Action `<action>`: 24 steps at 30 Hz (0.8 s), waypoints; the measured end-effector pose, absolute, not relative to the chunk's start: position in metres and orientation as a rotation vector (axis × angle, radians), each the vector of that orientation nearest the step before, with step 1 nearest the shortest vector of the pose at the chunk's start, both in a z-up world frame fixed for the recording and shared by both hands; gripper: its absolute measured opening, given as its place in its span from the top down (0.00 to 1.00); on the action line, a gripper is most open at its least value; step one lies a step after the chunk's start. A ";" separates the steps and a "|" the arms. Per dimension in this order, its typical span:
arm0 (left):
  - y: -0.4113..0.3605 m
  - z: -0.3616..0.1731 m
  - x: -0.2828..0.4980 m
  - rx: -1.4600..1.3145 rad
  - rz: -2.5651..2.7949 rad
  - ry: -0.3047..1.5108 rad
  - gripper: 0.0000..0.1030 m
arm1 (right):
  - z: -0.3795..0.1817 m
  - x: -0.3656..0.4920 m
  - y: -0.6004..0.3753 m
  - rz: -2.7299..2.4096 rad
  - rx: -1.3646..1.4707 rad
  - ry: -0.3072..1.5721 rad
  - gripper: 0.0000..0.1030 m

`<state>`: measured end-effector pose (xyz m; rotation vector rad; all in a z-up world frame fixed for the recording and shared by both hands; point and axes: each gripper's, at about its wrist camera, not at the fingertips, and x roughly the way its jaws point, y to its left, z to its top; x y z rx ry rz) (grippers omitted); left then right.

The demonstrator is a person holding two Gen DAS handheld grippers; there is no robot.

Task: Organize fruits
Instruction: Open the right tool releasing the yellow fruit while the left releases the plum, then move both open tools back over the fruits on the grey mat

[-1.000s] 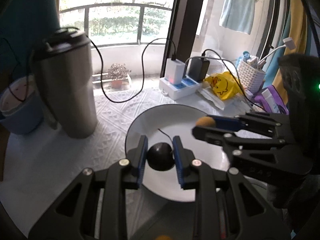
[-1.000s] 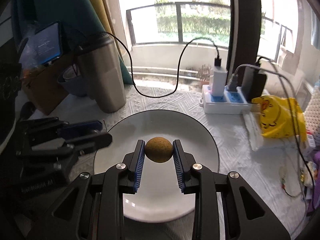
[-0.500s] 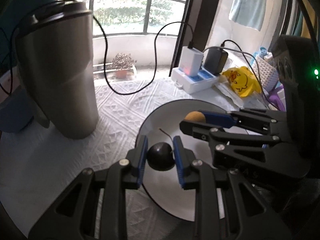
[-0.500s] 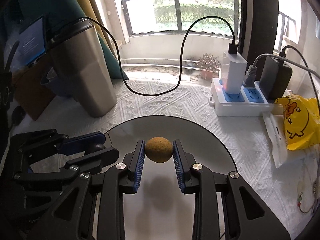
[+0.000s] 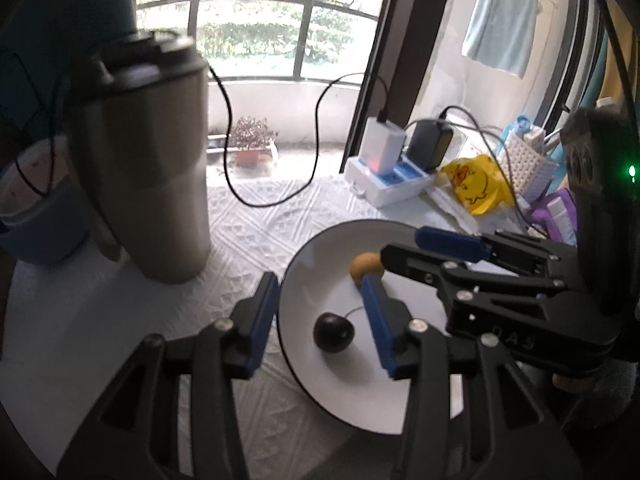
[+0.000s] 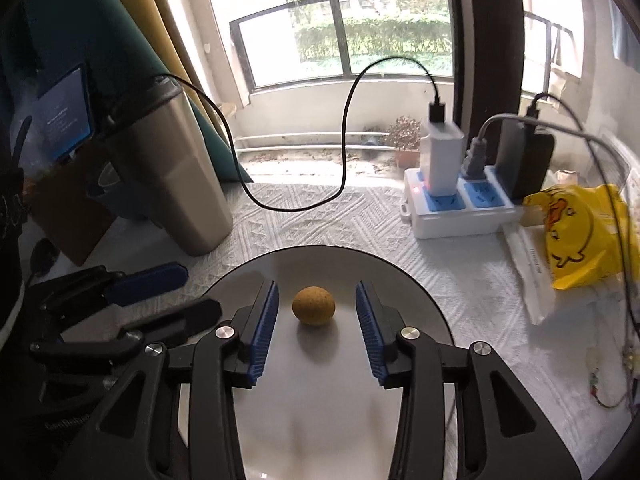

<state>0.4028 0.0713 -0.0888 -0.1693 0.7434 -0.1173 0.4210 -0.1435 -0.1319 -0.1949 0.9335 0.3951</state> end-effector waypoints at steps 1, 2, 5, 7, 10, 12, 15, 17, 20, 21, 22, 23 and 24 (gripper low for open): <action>0.071 -0.085 0.400 -0.169 -0.118 0.737 0.56 | -0.130 0.419 -0.143 0.393 -0.196 0.931 0.59; 0.071 -0.082 0.396 -0.169 -0.118 0.731 0.56 | -0.127 0.416 -0.144 0.392 -0.199 0.928 0.59; 0.069 -0.072 0.382 -0.164 -0.116 0.712 0.56 | -0.117 0.402 -0.146 0.384 -0.201 0.914 0.59; 0.068 -0.066 0.372 -0.166 -0.112 0.699 0.56 | -0.110 0.390 -0.147 0.379 -0.196 0.900 0.59; 0.067 -0.060 0.356 -0.166 -0.104 0.692 0.56 | -0.096 0.371 -0.152 0.373 -0.188 0.885 0.59; 0.065 -0.055 0.344 -0.159 -0.101 0.685 0.56 | -0.089 0.359 -0.153 0.371 -0.188 0.875 0.59; 0.061 -0.049 0.325 -0.151 -0.103 0.667 0.56 | -0.080 0.340 -0.154 0.373 -0.195 0.862 0.59; 0.059 -0.046 0.315 -0.151 -0.107 0.656 0.56 | -0.075 0.328 -0.155 0.374 -0.205 0.852 0.59; 0.055 -0.043 0.297 -0.164 -0.111 0.644 0.55 | -0.072 0.310 -0.156 0.372 -0.205 0.838 0.59; 0.055 -0.043 0.293 -0.164 -0.111 0.641 0.55 | -0.070 0.304 -0.157 0.372 -0.204 0.835 0.59; 0.053 -0.042 0.288 -0.165 -0.112 0.637 0.55 | -0.070 0.298 -0.158 0.373 -0.202 0.835 0.59; 0.052 -0.042 0.283 -0.168 -0.112 0.633 0.55 | -0.069 0.292 -0.158 0.376 -0.203 0.837 0.59; 0.051 -0.042 0.278 -0.170 -0.115 0.631 0.55 | -0.069 0.288 -0.159 0.377 -0.204 0.839 0.59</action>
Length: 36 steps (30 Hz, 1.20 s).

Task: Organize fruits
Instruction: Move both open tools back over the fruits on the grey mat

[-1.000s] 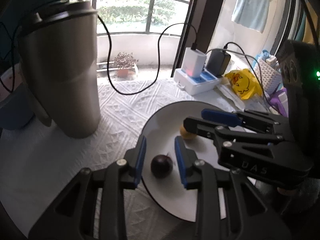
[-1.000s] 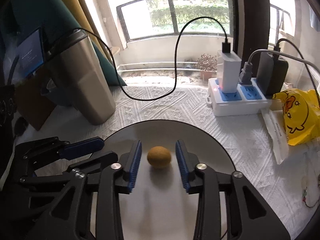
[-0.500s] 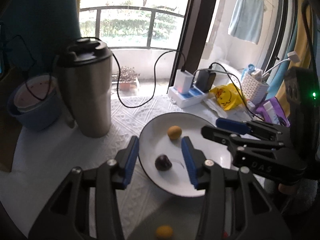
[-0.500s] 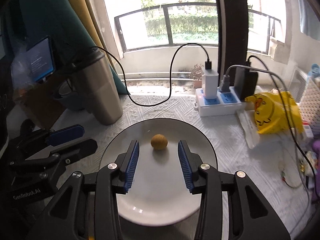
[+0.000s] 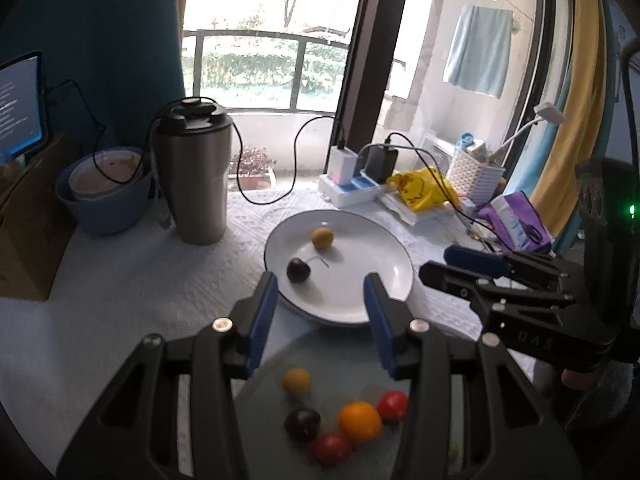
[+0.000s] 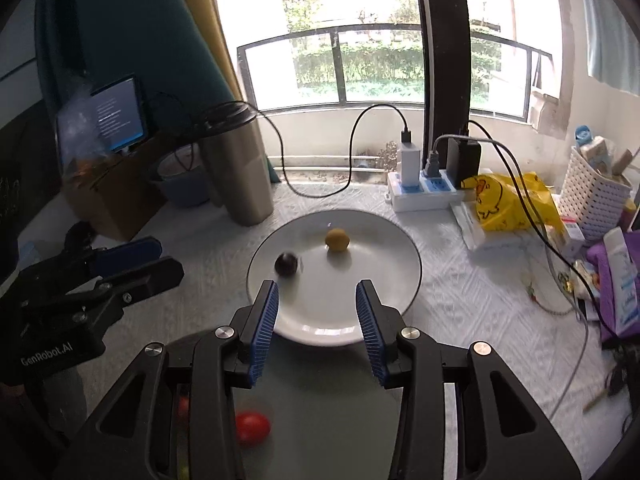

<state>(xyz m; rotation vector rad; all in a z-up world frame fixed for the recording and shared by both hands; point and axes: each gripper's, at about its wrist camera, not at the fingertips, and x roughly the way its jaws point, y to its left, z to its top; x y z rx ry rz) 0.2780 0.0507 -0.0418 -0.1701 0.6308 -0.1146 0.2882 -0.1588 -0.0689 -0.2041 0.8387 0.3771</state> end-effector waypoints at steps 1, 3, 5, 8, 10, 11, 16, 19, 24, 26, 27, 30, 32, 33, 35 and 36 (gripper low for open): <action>0.050 -0.042 0.273 -0.172 -0.115 0.629 0.55 | -0.068 0.281 -0.159 0.377 -0.206 0.838 0.59; 0.049 -0.043 0.264 -0.177 -0.113 0.630 0.55 | -0.068 0.271 -0.161 0.379 -0.204 0.838 0.59; 0.047 -0.044 0.254 -0.179 -0.115 0.627 0.55 | -0.068 0.259 -0.164 0.383 -0.199 0.837 0.58; 0.043 -0.045 0.241 -0.170 -0.110 0.625 0.49 | -0.068 0.246 -0.167 0.389 -0.203 0.839 0.58; 0.042 -0.047 0.232 -0.172 -0.114 0.625 0.38 | -0.068 0.237 -0.169 0.397 -0.203 0.838 0.58; 0.042 -0.048 0.227 -0.176 -0.117 0.624 0.37 | -0.068 0.232 -0.170 0.398 -0.203 0.837 0.58; 0.042 -0.053 0.206 -0.190 -0.113 0.624 0.37 | -0.071 0.213 -0.174 0.405 -0.203 0.841 0.58; 0.039 -0.060 0.196 -0.195 -0.110 0.635 0.37 | -0.075 0.204 -0.177 0.407 -0.201 0.854 0.58; 0.034 -0.074 0.183 -0.202 -0.110 0.664 0.37 | -0.086 0.190 -0.182 0.411 -0.192 0.883 0.58; 0.034 -0.081 0.177 -0.217 -0.107 0.678 0.37 | -0.091 0.185 -0.184 0.412 -0.188 0.895 0.57; 0.034 -0.083 0.175 -0.220 -0.106 0.681 0.37 | -0.093 0.183 -0.185 0.412 -0.187 0.901 0.57; 0.032 -0.093 0.167 -0.223 -0.102 0.697 0.37 | -0.098 0.177 -0.186 0.418 -0.181 0.915 0.57; 0.030 -0.101 0.163 -0.221 -0.099 0.716 0.37 | -0.102 0.172 -0.185 0.422 -0.181 0.926 0.57; 0.029 -0.105 0.161 -0.217 -0.099 0.727 0.37 | -0.104 0.170 -0.184 0.427 -0.182 0.930 0.57; 0.028 -0.112 0.157 -0.212 -0.096 0.745 0.37 | -0.106 0.165 -0.182 0.435 -0.187 0.933 0.57; 0.029 -0.115 0.154 -0.215 -0.096 0.751 0.37 | -0.108 0.164 -0.181 0.439 -0.188 0.937 0.57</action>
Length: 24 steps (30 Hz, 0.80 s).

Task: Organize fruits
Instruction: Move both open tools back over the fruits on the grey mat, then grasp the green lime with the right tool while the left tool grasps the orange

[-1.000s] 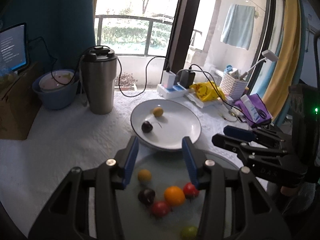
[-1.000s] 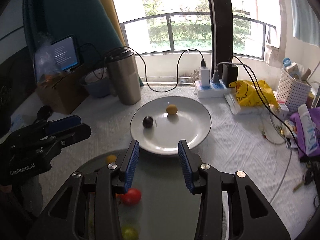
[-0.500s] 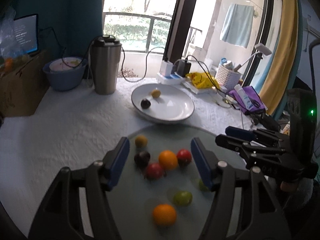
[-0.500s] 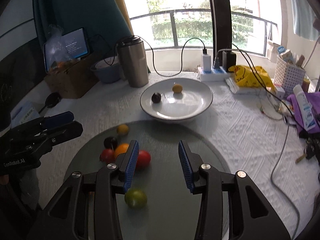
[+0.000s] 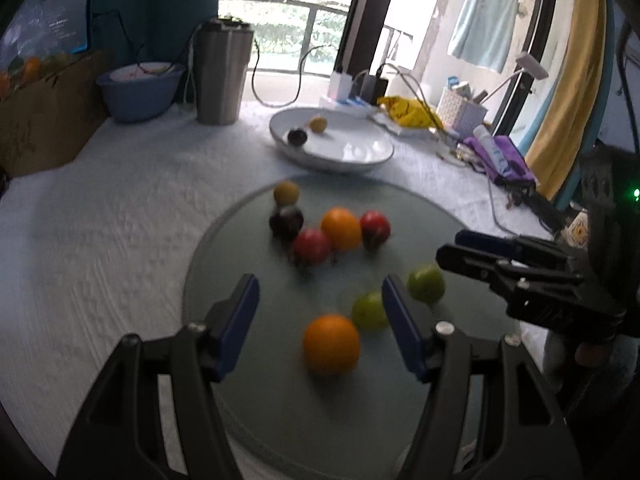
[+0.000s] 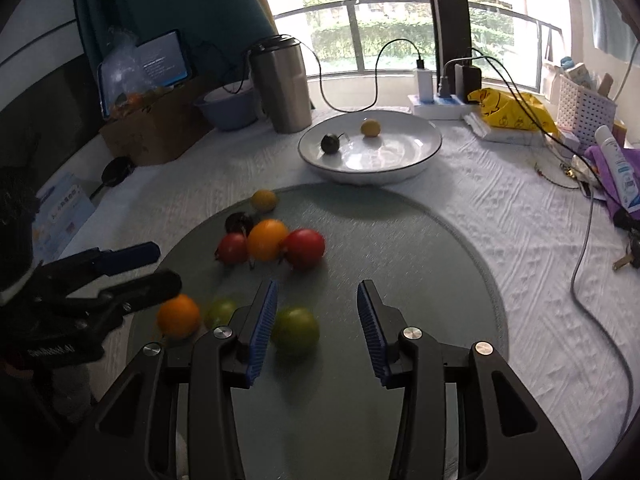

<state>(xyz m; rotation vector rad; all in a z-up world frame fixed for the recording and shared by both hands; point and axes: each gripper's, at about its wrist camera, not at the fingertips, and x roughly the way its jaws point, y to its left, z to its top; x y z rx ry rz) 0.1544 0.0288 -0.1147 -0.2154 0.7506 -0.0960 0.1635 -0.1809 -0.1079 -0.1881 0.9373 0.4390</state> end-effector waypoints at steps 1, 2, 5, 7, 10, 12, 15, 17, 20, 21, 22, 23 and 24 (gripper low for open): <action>0.028 -0.118 0.152 -0.219 -0.098 0.759 0.37 | -0.109 0.162 -0.180 0.443 -0.189 0.942 0.56; 0.028 -0.120 0.150 -0.219 -0.097 0.764 0.37 | -0.111 0.160 -0.179 0.446 -0.190 0.947 0.55; 0.025 -0.126 0.146 -0.221 -0.101 0.781 0.37 | -0.117 0.156 -0.176 0.453 -0.199 0.962 0.52; 0.022 -0.130 0.145 -0.213 -0.101 0.794 0.37 | -0.123 0.155 -0.175 0.451 -0.205 0.973 0.52; 0.019 -0.136 0.145 -0.193 -0.090 0.812 0.37 | -0.128 0.154 -0.174 0.448 -0.206 0.986 0.52; 0.018 -0.139 0.145 -0.182 -0.080 0.820 0.37 | -0.131 0.153 -0.171 0.452 -0.215 0.992 0.52; 0.015 -0.143 0.145 -0.152 -0.063 0.820 0.37 | -0.135 0.152 -0.168 0.464 -0.238 0.995 0.52; 0.011 -0.144 0.144 -0.127 -0.053 0.819 0.37 | -0.139 0.153 -0.167 0.461 -0.248 0.997 0.52; 0.010 -0.144 0.143 -0.123 -0.042 0.810 0.46 | -0.139 0.154 -0.163 0.468 -0.277 0.994 0.53; 0.009 -0.145 0.144 -0.113 -0.033 0.810 0.52 | -0.140 0.154 -0.162 0.471 -0.291 0.992 0.53; 0.008 -0.144 0.145 -0.111 -0.030 0.812 0.56 | -0.141 0.154 -0.162 0.475 -0.301 0.990 0.54; 0.008 -0.144 0.146 -0.113 -0.030 0.814 0.61 | -0.141 0.154 -0.161 0.480 -0.305 0.990 0.60; 0.008 -0.144 0.146 -0.117 -0.030 0.817 0.66 | -0.141 0.155 -0.161 0.483 -0.313 0.990 0.62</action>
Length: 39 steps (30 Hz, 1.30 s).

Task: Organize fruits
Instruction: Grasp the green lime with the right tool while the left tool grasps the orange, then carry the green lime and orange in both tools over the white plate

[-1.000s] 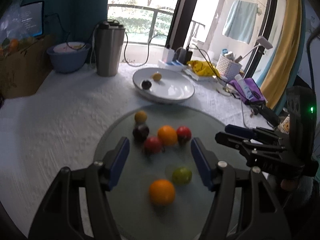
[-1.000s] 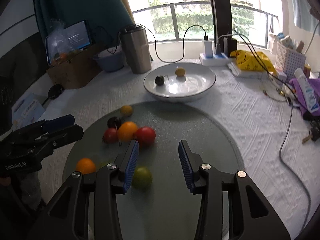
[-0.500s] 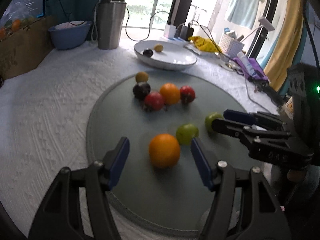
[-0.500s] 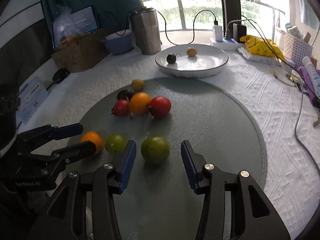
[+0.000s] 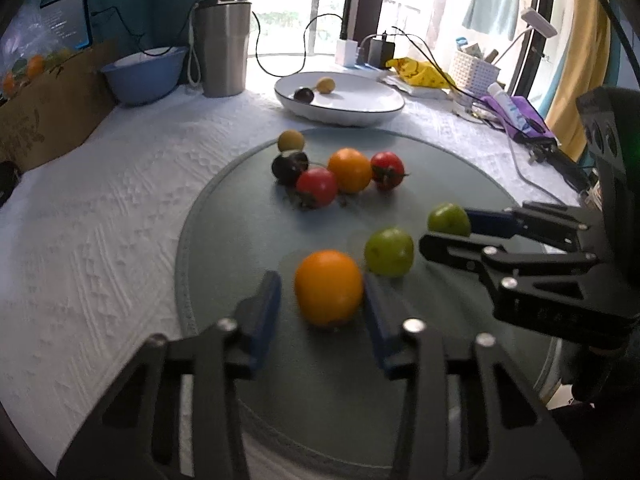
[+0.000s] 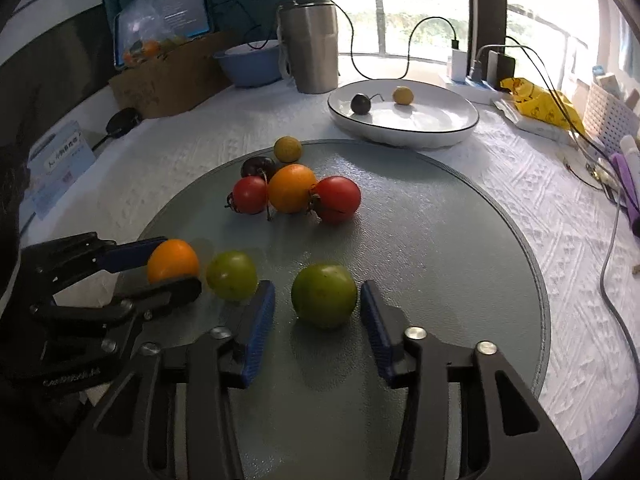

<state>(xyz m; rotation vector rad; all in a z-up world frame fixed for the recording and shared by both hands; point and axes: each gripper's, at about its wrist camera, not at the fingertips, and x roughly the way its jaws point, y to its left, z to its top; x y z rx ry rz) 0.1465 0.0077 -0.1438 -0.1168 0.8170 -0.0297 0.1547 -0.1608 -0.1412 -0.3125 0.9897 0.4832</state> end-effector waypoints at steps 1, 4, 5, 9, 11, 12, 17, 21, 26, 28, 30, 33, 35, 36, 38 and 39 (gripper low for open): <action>0.007 -0.143 0.147 -0.121 -0.032 0.820 0.67 | -0.141 0.156 -0.161 0.482 -0.320 0.989 0.67; 0.005 -0.143 0.145 -0.122 -0.016 0.819 0.67 | -0.141 0.159 -0.163 0.508 -0.312 0.994 0.67; 0.006 -0.143 0.145 -0.129 -0.013 0.823 0.67 | -0.141 0.160 -0.163 0.513 -0.310 0.995 0.68; 0.011 -0.135 0.143 -0.141 -0.002 0.819 0.67 | -0.140 0.161 -0.162 0.536 -0.305 1.006 0.68; 0.015 -0.130 0.144 -0.144 0.007 0.813 0.67 | -0.137 0.163 -0.161 0.542 -0.304 1.007 0.68; 0.017 -0.128 0.145 -0.147 0.010 0.811 0.67 | -0.135 0.164 -0.162 0.543 -0.300 1.005 0.68; 0.024 -0.113 0.156 -0.148 0.012 0.787 0.67 | -0.121 0.177 -0.166 0.533 -0.278 0.984 0.68; 0.024 -0.103 0.168 -0.148 0.002 0.773 0.67 | -0.106 0.190 -0.169 0.520 -0.273 0.954 0.68; 0.020 -0.097 0.186 -0.158 -0.023 0.776 0.67 | -0.092 0.206 -0.174 0.507 -0.272 0.920 0.68; 0.018 -0.095 0.191 -0.154 -0.031 0.775 0.67 | -0.088 0.212 -0.177 0.504 -0.269 0.910 0.68; 0.015 -0.092 0.196 -0.150 -0.038 0.776 0.67 | -0.087 0.216 -0.179 0.503 -0.268 0.906 0.68; 0.011 -0.089 0.204 -0.139 -0.046 0.775 0.67 | -0.087 0.225 -0.185 0.499 -0.261 0.903 0.68; 0.008 -0.087 0.212 -0.129 -0.051 0.774 0.67 | -0.086 0.230 -0.189 0.498 -0.256 0.899 0.68; 0.007 -0.086 0.215 -0.126 -0.053 0.774 0.67 | -0.086 0.234 -0.191 0.498 -0.254 0.895 0.68; 0.004 -0.085 0.224 -0.123 -0.058 0.774 0.67 | -0.085 0.240 -0.195 0.498 -0.251 0.888 0.68; 0.003 -0.084 0.228 -0.121 -0.060 0.775 0.67 | -0.085 0.243 -0.197 0.498 -0.251 0.885 0.68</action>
